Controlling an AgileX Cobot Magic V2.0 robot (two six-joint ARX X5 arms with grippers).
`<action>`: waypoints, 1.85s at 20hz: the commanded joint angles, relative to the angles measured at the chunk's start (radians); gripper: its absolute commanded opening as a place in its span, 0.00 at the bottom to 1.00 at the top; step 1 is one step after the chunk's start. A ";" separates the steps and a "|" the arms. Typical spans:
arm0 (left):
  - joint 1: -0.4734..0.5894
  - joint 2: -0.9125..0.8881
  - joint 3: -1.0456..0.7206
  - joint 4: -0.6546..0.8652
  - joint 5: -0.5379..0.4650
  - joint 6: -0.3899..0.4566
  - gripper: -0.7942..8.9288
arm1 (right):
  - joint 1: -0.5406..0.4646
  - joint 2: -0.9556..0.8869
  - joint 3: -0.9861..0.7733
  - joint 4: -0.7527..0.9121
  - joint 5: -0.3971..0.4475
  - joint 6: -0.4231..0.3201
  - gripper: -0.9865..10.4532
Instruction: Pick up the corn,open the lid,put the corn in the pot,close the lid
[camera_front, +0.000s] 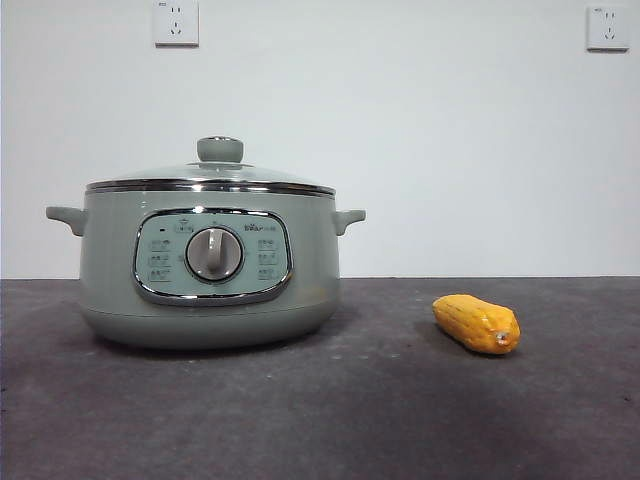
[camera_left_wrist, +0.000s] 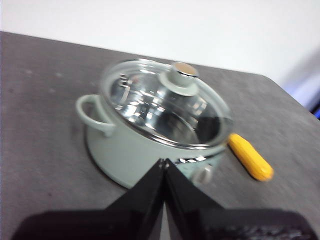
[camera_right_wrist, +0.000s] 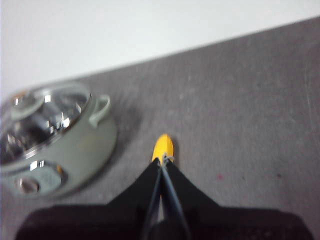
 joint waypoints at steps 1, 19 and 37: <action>-0.002 0.040 0.063 -0.072 0.036 0.072 0.08 | 0.000 0.086 0.113 -0.124 -0.005 -0.127 0.08; -0.131 0.235 0.275 -0.344 0.064 0.237 0.08 | 0.001 0.420 0.434 -0.473 -0.173 -0.294 0.09; -0.189 0.341 0.346 -0.262 0.195 0.233 0.79 | 0.082 0.632 0.435 -0.290 -0.210 -0.237 0.64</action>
